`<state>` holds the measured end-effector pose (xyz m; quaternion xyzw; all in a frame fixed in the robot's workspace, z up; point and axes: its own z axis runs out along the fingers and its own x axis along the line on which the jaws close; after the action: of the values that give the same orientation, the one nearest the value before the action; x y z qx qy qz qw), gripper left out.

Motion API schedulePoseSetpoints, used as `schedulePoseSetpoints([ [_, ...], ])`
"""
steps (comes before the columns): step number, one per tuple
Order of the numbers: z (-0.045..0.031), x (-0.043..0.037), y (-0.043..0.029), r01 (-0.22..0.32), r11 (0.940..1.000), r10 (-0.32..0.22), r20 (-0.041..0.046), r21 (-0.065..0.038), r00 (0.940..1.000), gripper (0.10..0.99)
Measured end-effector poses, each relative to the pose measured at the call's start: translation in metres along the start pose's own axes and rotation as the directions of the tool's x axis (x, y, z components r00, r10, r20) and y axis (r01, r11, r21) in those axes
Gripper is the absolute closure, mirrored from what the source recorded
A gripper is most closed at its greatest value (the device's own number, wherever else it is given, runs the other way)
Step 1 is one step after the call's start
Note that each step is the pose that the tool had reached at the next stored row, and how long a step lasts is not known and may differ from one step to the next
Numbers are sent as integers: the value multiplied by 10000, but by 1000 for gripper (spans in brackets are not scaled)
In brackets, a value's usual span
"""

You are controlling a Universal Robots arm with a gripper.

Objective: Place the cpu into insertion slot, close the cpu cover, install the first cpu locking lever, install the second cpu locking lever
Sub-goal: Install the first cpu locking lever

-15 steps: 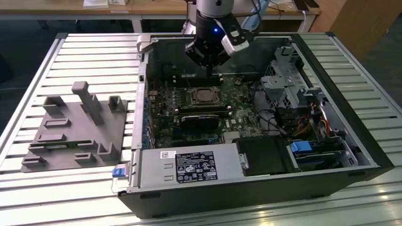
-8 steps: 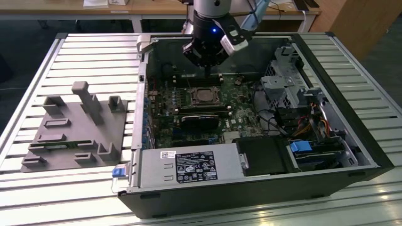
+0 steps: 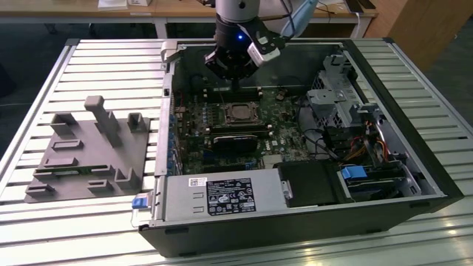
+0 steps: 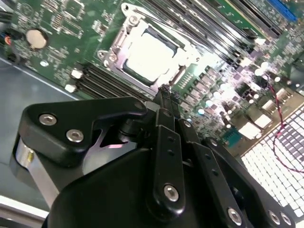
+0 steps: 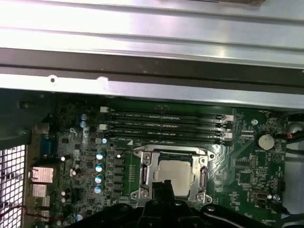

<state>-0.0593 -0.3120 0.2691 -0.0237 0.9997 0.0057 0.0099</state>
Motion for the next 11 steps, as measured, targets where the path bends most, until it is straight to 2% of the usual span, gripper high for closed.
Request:
schedulePoseSetpoints([
  [11,32,207,9,1,10000,-1,0,0,10000,980],
])
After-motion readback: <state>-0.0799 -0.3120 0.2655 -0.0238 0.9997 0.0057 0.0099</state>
